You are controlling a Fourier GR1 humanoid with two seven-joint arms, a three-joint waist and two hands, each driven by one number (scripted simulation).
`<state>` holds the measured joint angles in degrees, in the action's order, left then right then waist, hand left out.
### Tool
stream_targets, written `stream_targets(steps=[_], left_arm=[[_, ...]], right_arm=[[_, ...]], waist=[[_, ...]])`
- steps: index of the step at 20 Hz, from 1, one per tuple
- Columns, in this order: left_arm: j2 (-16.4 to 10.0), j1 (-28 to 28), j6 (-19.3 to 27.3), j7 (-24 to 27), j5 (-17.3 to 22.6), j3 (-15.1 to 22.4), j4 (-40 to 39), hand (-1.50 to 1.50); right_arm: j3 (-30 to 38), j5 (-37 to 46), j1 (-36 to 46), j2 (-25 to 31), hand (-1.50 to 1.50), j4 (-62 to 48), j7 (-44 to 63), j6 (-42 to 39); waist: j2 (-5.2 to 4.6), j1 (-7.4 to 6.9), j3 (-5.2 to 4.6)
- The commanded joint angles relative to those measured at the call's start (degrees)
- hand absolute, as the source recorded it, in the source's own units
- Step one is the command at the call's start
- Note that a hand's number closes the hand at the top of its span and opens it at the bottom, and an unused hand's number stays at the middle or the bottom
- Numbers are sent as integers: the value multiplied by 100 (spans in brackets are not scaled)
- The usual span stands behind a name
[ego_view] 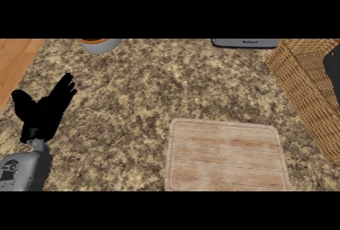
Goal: Pick the pear from the cutting board and place it in the basket
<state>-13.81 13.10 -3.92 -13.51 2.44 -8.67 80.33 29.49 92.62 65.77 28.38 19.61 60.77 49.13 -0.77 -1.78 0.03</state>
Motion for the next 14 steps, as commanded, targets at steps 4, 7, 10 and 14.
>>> stream_targets(steps=[4, 7, 10, 14], left_arm=[[-58, -103, -86, 49, 55, -71, 25, 0], [170, 222, 173, 142, -202, 109, -287, 0], [58, 100, 3, 26, -15, 4, -71, 0], [-113, 106, -20, 181, -57, -150, -344, 0]], right_arm=[[336, -98, -429, 67, -150, -40, 467, 769], [379, -224, -308, 102, -150, -169, 126, 895], [376, -417, -279, 53, -150, -57, -244, 1098], [517, -431, -458, -21, -150, 549, 155, 1794]], waist=[[-3, -42, 5], [-28, -35, 6], [-4, -31, 5], [19, 98, -2]])
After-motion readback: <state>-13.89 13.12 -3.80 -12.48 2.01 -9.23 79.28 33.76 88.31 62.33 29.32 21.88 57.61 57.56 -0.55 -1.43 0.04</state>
